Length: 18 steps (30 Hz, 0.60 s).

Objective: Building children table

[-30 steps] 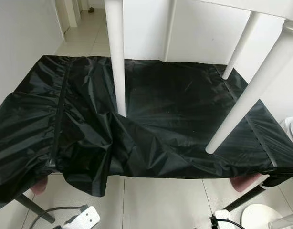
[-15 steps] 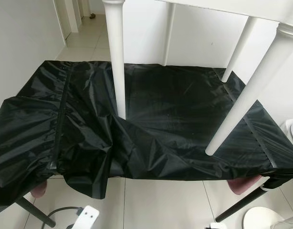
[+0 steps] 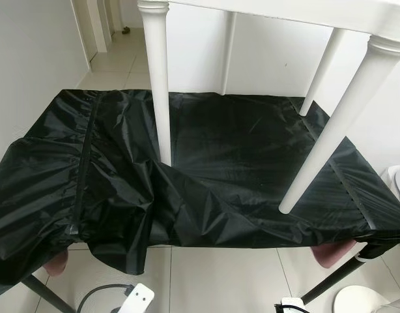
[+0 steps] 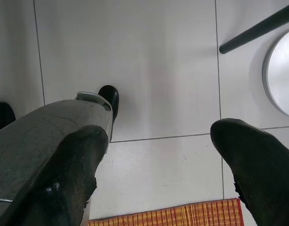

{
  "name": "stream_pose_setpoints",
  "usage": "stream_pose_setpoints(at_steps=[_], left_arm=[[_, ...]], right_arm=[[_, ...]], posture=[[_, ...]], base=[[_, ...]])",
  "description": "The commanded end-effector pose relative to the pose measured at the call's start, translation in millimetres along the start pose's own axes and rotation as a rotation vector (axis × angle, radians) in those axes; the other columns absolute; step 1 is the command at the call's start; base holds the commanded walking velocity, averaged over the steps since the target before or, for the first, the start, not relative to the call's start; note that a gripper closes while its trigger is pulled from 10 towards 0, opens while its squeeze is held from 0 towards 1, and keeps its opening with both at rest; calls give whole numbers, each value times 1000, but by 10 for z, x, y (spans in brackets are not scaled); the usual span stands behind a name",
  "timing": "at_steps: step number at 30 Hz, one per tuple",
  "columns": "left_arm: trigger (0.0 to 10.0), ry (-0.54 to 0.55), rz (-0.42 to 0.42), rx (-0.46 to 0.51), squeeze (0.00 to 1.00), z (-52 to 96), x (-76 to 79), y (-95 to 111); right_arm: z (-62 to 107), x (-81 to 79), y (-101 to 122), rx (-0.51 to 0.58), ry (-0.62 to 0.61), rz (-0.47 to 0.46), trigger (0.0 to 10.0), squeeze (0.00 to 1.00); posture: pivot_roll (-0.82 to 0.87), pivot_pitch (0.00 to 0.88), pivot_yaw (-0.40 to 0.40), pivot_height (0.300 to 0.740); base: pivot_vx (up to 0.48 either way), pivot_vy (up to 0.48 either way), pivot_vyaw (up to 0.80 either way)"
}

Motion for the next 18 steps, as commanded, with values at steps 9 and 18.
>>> stream_pose_setpoints(at_steps=[9, 18], left_arm=[[10000, 87, -20, -17, 0, 1, -61, -55], [10000, 81, -10, -12, 0, 1, -51, -57]], right_arm=[[17, -81, -98, -33, 41, 67, 10000, 0], [19, -121, -102, -30, 48, 58, 10000, 0]], posture=[[68, 2, -37, 740], [64, 8, -32, 740]], base=[[0, 0, 0], [0, 0, 0]])
Point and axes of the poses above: a point about 5 cm out from each wrist's last joint towards the gripper, its own z axis pointing back from the gripper into the wrist, its own y axis along the axis of the wrist's last joint, x = y × z, the point moved 4 cm from there along -z, pointing out of the wrist towards the gripper, and after that the axes turned 13 degrees about z, right-handed, at the moved point
